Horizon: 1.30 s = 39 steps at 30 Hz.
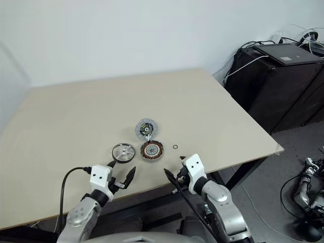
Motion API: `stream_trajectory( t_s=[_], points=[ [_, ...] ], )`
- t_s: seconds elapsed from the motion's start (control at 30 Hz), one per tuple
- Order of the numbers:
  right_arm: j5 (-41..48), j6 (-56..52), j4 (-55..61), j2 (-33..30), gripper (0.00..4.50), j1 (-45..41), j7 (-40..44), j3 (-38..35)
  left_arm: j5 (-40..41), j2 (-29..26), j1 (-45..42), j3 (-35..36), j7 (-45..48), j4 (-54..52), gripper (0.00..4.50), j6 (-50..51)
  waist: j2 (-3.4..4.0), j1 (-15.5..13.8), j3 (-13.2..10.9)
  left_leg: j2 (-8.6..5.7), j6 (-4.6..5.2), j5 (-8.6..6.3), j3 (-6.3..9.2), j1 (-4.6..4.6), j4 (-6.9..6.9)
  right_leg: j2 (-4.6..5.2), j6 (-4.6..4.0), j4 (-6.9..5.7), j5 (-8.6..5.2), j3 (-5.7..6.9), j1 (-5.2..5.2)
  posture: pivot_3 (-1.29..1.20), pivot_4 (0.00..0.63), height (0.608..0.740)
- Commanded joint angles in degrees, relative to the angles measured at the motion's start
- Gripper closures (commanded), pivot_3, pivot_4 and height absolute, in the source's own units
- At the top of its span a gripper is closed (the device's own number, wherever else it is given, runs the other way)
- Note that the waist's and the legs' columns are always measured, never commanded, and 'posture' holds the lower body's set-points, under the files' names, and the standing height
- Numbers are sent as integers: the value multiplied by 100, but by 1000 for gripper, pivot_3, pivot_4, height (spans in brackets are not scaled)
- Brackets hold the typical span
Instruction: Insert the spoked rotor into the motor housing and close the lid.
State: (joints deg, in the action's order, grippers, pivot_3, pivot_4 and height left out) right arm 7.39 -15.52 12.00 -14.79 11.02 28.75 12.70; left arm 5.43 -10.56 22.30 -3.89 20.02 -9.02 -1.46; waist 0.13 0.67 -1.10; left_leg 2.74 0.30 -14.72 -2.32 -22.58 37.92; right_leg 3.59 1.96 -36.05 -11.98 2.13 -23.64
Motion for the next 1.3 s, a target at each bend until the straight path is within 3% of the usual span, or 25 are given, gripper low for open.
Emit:
stream_trajectory(
  t_s=[0.03,0.6,0.77,1.3],
  points=[
    [87,31,220,3,8,-38,18,-25,23,-31,-40,-5,11,-166,0,-59,0,0,0,0,0,0,0,0,0,0,0,0,0,0,0,0,0,740],
    [-171,84,31,-1,8,-210,-233,-47,60,-28,-18,-44,74,-187,0,-7,0,0,0,0,0,0,0,0,0,0,0,0,0,0,0,0,0,740],
    [-853,28,-757,19,8,-949,-770,44,62,-29,-63,-63,96,-153,0,0,-1,14,0,0,0,0,-3,2,3,0,0,-1,0,0,0,0,0,740],
    [-765,241,-3688,733,8,-3158,-993,-400,41,25,-36,-116,40,-150,0,-14,4,49,0,0,34,20,-4,0,1,-9,-1,-6,1,-6,2,0,0,740]
  ],
)
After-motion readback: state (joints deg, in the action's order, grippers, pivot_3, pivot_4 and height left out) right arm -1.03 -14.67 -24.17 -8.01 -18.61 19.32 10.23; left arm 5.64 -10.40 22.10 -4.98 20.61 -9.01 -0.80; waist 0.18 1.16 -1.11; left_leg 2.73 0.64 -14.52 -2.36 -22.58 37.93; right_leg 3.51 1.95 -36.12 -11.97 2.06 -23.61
